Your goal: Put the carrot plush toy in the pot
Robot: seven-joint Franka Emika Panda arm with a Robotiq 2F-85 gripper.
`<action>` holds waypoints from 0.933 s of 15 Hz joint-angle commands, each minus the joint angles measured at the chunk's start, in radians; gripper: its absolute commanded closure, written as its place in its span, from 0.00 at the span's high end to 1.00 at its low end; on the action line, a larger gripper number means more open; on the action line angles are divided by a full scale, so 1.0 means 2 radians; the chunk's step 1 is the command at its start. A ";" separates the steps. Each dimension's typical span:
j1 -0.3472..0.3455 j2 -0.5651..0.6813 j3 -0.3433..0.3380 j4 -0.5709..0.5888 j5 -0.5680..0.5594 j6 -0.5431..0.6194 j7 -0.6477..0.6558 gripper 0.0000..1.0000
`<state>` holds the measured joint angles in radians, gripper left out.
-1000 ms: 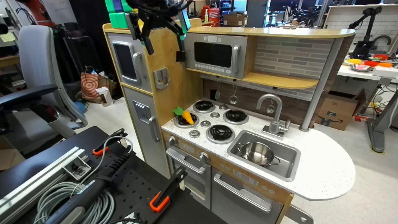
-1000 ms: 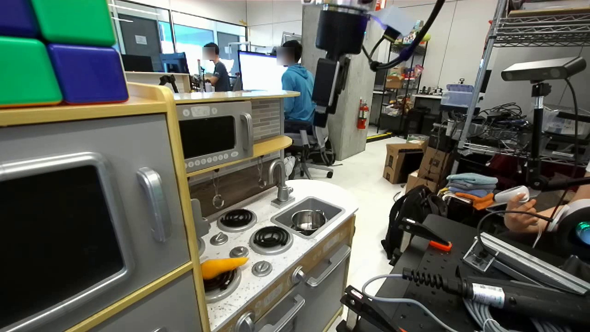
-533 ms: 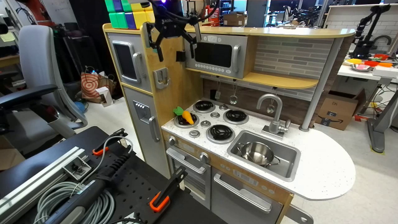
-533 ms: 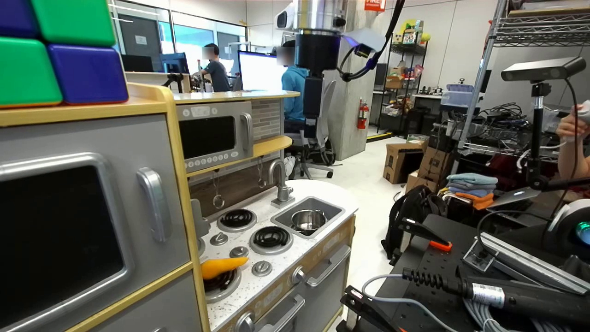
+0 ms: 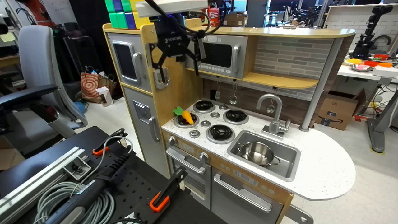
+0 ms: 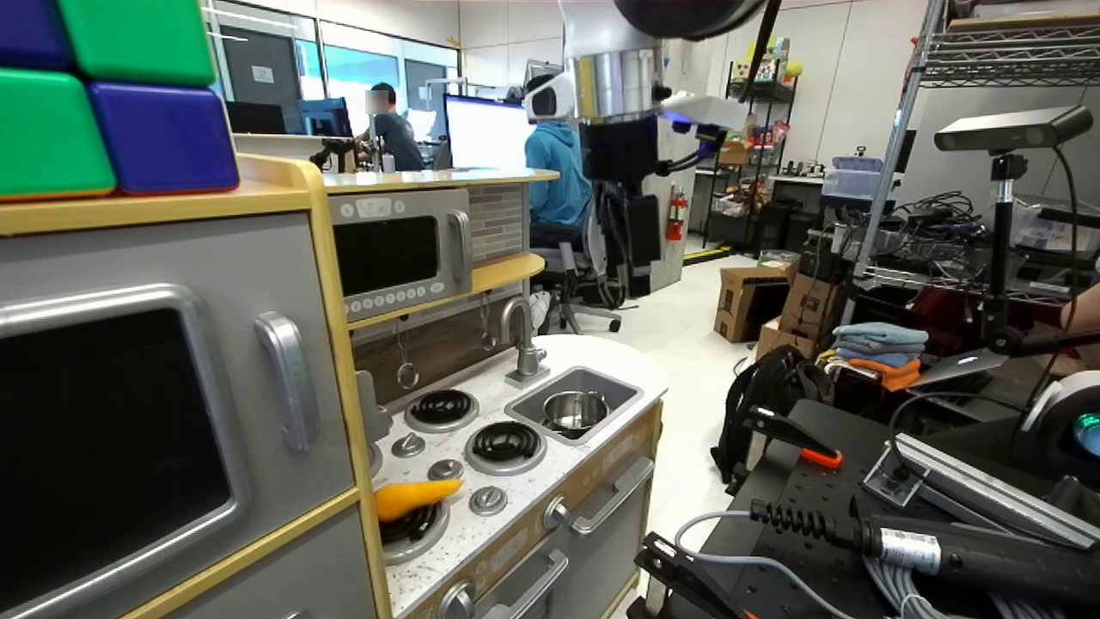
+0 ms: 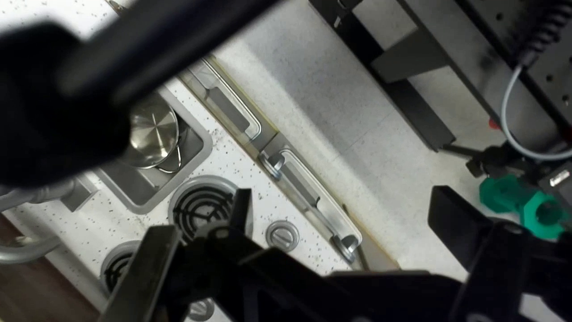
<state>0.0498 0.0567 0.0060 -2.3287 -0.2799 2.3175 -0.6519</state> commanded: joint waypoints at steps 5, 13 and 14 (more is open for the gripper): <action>-0.012 0.093 0.031 -0.026 0.061 0.169 -0.027 1.00; -0.046 0.224 0.072 0.021 0.107 0.385 0.024 1.00; -0.086 0.224 0.115 0.007 0.102 0.378 0.008 1.00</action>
<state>-0.1019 0.5016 0.2247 -2.3146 -0.0190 3.0745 -0.6828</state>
